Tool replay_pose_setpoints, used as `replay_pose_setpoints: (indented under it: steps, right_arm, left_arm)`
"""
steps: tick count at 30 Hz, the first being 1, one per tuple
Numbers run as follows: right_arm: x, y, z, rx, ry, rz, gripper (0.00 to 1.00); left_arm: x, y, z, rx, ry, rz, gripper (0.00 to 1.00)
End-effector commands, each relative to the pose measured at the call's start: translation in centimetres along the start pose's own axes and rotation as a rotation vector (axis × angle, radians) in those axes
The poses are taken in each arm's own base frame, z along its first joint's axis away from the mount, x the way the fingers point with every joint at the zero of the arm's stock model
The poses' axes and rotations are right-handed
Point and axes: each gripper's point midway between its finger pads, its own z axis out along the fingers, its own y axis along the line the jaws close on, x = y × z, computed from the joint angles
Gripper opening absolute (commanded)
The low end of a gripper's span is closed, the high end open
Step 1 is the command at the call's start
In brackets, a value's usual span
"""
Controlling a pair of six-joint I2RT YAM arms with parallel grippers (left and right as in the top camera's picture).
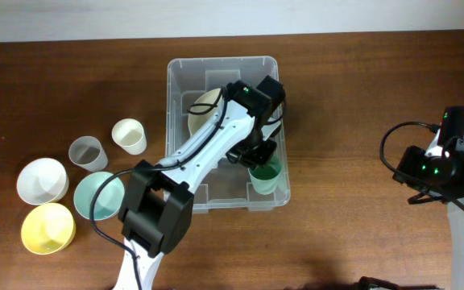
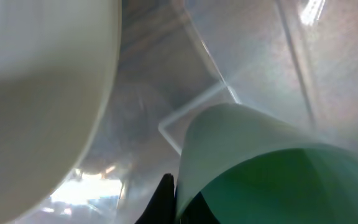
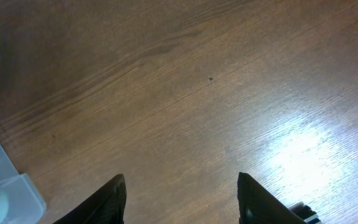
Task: Pack container
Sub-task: 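Grasp the sage-green cup and place it in the container's front right, then release the green cup and move the left gripper to the grey cup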
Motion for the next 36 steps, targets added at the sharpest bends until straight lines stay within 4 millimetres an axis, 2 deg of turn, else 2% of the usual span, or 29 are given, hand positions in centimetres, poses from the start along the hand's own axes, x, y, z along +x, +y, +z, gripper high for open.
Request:
replay_pose_setpoints:
  steps: [1, 3, 7, 10, 11, 14, 17, 19, 21, 23, 25, 26, 27, 28, 31, 34, 36]
  right_arm:
    - [0.1, -0.2, 0.0, 0.0, -0.001, 0.011, 0.53]
    - [0.0, -0.2, 0.0, 0.0, -0.001, 0.011, 0.53]
    - [0.0, -0.2, 0.0, 0.0, -0.001, 0.011, 0.53]
    - [0.0, -0.2, 0.0, 0.0, -0.001, 0.011, 0.53]
    - [0.0, -0.2, 0.0, 0.0, -0.001, 0.011, 0.53]
    - [0.0, -0.2, 0.0, 0.0, -0.002, 0.011, 0.53]
    - [0.0, -0.2, 0.0, 0.0, -0.003, 0.011, 0.53]
    - [0.0, -0.2, 0.0, 0.0, -0.004, 0.011, 0.53]
    - [0.0, -0.2, 0.0, 0.0, -0.004, 0.011, 0.53]
    - [0.0, -0.2, 0.0, 0.0, -0.004, 0.011, 0.53]
    - [0.0, -0.2, 0.0, 0.0, -0.004, 0.011, 0.53]
    - [0.0, -0.2, 0.0, 0.0, -0.004, 0.011, 0.53]
    - [0.0, -0.2, 0.0, 0.0, -0.004, 0.011, 0.53]
    - [0.0, -0.2, 0.0, 0.0, -0.004, 0.011, 0.53]
    - [0.0, -0.2, 0.0, -0.001, -0.005, 0.009, 0.53]
    - [-0.1, -0.1, 0.0, -0.001, -0.005, 0.008, 0.53]
    - [-0.1, -0.1, 0.0, -0.001, -0.008, 0.008, 0.53]
  left_arm:
    - [0.8, 0.4, 1.7, 0.007, 0.041, 0.005, 0.01]
    - [1.2, 0.5, 2.1, 0.006, 0.056, 0.003, 0.08]
    - [1.1, 0.5, 2.1, 0.005, 0.051, 0.009, 0.15]
    - [0.3, 0.9, 1.4, -0.002, 0.021, 0.015, 0.52]
    - [-0.3, 1.2, 0.4, -0.013, -0.002, 0.01, 0.56]
    - [-1.5, 2.2, -2.3, -0.037, -0.061, -0.006, 0.58]
    - [-2.5, 4.3, -6.8, -0.097, -0.15, -0.039, 0.58]
    - [-2.7, 7.5, -12.4, -0.151, -0.263, -0.104, 0.58]
    - [-2.1, 9.7, -15.4, -0.157, -0.322, -0.159, 0.58]
    - [-0.4, 13.8, -18.7, -0.175, -0.383, -0.264, 0.58]
    - [1.6, 17.2, -20.4, -0.19, -0.403, -0.374, 0.58]
    - [3.5, 19.8, -21.3, -0.198, -0.402, -0.462, 0.58]
    - [4.8, 21.4, -21.7, -0.207, -0.397, -0.523, 0.58]
    - [6.8, 23.7, -22.1, -0.217, -0.382, -0.62, 0.58]
    - [11.3, 28.2, -22.5, -0.218, -0.348, -0.806, 0.58]
    - [14.4, 31.3, -22.5, -0.221, -0.335, -0.922, 0.58]
    - [16.2, 32.6, -21.6, -0.212, -0.299, -0.981, 0.58]
